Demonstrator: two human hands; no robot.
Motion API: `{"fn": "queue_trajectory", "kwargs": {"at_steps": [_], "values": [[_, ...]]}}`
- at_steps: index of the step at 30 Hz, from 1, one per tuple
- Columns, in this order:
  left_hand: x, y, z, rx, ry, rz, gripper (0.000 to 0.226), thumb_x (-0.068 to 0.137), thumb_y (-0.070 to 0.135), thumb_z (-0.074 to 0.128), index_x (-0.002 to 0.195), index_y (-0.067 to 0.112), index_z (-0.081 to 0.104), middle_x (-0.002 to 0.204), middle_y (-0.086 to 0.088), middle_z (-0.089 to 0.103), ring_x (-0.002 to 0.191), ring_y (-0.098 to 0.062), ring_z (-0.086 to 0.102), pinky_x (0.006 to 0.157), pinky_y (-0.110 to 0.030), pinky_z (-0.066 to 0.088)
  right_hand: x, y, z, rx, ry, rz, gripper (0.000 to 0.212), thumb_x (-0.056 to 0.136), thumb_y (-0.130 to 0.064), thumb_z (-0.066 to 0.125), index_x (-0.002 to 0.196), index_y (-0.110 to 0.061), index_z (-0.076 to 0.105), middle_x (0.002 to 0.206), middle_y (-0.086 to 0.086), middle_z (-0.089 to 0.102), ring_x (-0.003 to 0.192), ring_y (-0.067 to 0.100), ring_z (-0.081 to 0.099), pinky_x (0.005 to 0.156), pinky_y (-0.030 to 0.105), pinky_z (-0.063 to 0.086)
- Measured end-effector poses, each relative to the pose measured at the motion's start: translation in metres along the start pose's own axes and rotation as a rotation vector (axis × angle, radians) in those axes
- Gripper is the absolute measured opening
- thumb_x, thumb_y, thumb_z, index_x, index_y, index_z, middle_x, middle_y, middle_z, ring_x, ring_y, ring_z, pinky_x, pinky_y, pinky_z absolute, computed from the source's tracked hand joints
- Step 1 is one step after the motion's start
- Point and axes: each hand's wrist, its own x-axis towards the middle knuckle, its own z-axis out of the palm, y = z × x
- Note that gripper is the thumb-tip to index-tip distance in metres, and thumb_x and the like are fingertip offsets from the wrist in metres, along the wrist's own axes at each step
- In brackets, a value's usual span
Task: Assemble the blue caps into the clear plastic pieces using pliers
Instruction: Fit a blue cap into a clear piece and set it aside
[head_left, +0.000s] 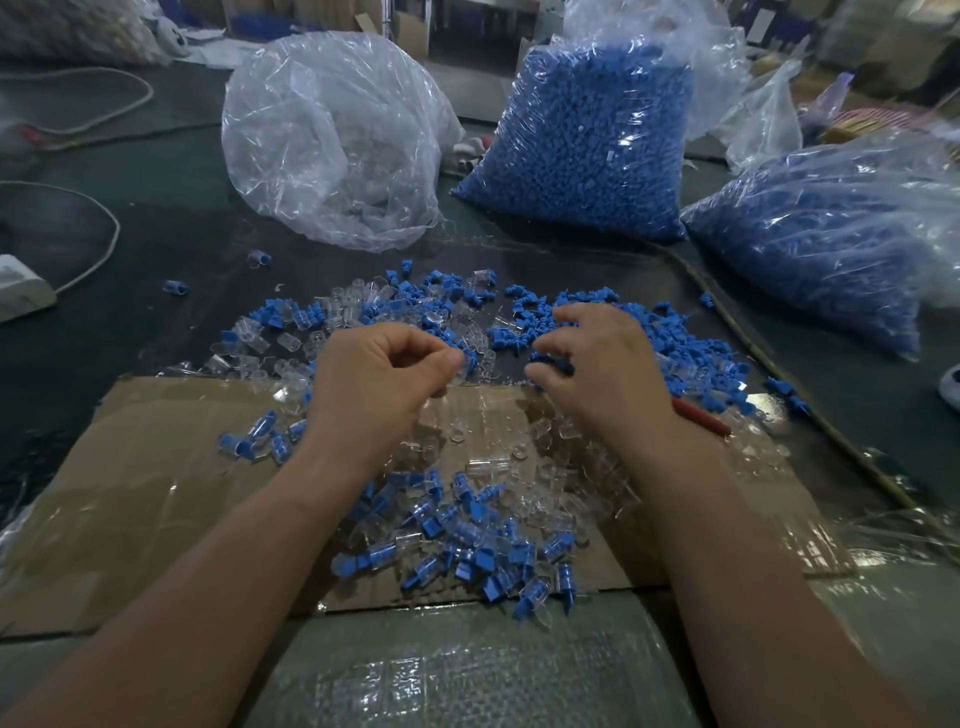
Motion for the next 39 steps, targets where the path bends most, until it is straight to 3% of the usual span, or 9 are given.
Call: {"fn": "queue_trajectory", "kwargs": {"at_steps": [4, 12, 15, 19, 24, 31, 34, 36, 39], "values": [[-0.001, 0.0, 0.0, 0.006, 0.012, 0.011, 0.019, 0.078, 0.012, 0.069, 0.063, 0.022, 0.063, 0.047, 0.013, 0.06, 0.036, 0.003, 0.047, 0.04, -0.006, 0.036, 0.005, 0.002, 0.013, -0.086, -0.213, 0.085, 0.031, 0.088, -0.043, 0.053, 0.108, -0.022, 0.066, 0.151, 0.002, 0.024, 0.14, 0.021, 0.012, 0.114, 0.044, 0.006], [-0.001, 0.0, 0.0, 0.029, 0.049, -0.001, 0.021, 0.079, 0.011, 0.069, 0.062, 0.021, 0.062, 0.047, 0.008, 0.059, 0.037, 0.001, 0.048, 0.041, -0.008, 0.041, 0.003, -0.001, 0.013, 0.057, -0.103, 0.016, 0.02, 0.092, -0.027, 0.05, 0.105, -0.02, 0.065, 0.146, 0.001, 0.035, 0.139, 0.016, 0.017, 0.113, 0.041, 0.002], [-0.001, 0.002, 0.0, 0.039, 0.05, 0.013, 0.022, 0.079, 0.011, 0.069, 0.062, 0.023, 0.062, 0.047, 0.009, 0.059, 0.038, 0.0, 0.05, 0.042, -0.009, 0.042, 0.001, -0.014, 0.01, 0.171, -0.055, -0.137, 0.018, 0.091, -0.019, 0.051, 0.104, -0.017, 0.063, 0.142, 0.002, 0.042, 0.132, 0.014, 0.031, 0.111, 0.032, 0.012], [-0.002, 0.003, 0.001, 0.047, 0.058, 0.025, 0.023, 0.08, 0.009, 0.069, 0.063, 0.024, 0.061, 0.049, 0.01, 0.058, 0.039, 0.001, 0.052, 0.041, -0.007, 0.04, 0.002, -0.027, 0.012, 0.221, -0.256, -0.224, 0.018, 0.091, -0.017, 0.052, 0.106, -0.017, 0.063, 0.15, -0.002, 0.029, 0.134, 0.014, 0.029, 0.105, 0.027, 0.024], [-0.002, 0.003, 0.001, 0.048, 0.047, 0.026, 0.024, 0.08, 0.01, 0.068, 0.063, 0.025, 0.061, 0.05, 0.009, 0.058, 0.039, 0.001, 0.053, 0.042, -0.006, 0.04, 0.004, -0.022, 0.011, 0.233, -0.263, -0.171, 0.018, 0.091, -0.015, 0.053, 0.103, -0.011, 0.067, 0.119, 0.003, 0.057, 0.108, 0.017, 0.05, 0.091, 0.027, 0.037], [-0.002, 0.003, 0.001, 0.042, 0.03, 0.015, 0.024, 0.08, 0.01, 0.068, 0.063, 0.025, 0.061, 0.051, 0.008, 0.058, 0.039, 0.0, 0.052, 0.042, -0.008, 0.042, 0.007, -0.016, 0.014, 0.247, -0.2, -0.027, 0.019, 0.087, -0.018, 0.061, 0.105, -0.015, 0.067, 0.097, -0.004, 0.039, 0.089, 0.008, 0.04, 0.078, 0.019, 0.031], [-0.002, 0.004, 0.001, 0.05, 0.021, 0.007, 0.022, 0.08, 0.01, 0.068, 0.064, 0.024, 0.062, 0.052, 0.008, 0.059, 0.04, 0.0, 0.054, 0.043, -0.008, 0.043, 0.007, -0.016, 0.013, 0.238, -0.169, -0.046, 0.02, 0.087, -0.018, 0.06, 0.105, -0.014, 0.068, 0.101, -0.005, 0.046, 0.09, 0.004, 0.039, 0.078, 0.014, 0.028], [-0.002, 0.004, 0.001, 0.055, 0.004, -0.011, 0.02, 0.08, 0.01, 0.067, 0.066, 0.024, 0.062, 0.054, 0.007, 0.061, 0.042, -0.001, 0.056, 0.042, -0.008, 0.042, 0.005, -0.014, 0.009, 0.366, -0.088, -0.004, 0.017, 0.086, -0.017, 0.062, 0.101, -0.014, 0.069, 0.095, -0.01, 0.052, 0.082, 0.0, 0.046, 0.074, 0.011, 0.033], [-0.002, 0.005, 0.0, -0.066, -0.085, -0.125, 0.013, 0.082, 0.008, 0.063, 0.074, 0.018, 0.064, 0.059, 0.001, 0.064, 0.047, -0.004, 0.061, 0.042, -0.012, 0.044, -0.002, -0.017, -0.003, 0.836, 0.049, 0.101, 0.017, 0.082, -0.009, 0.066, 0.087, -0.025, 0.067, 0.091, -0.017, 0.059, 0.08, -0.003, 0.058, 0.073, 0.013, 0.047]]}}
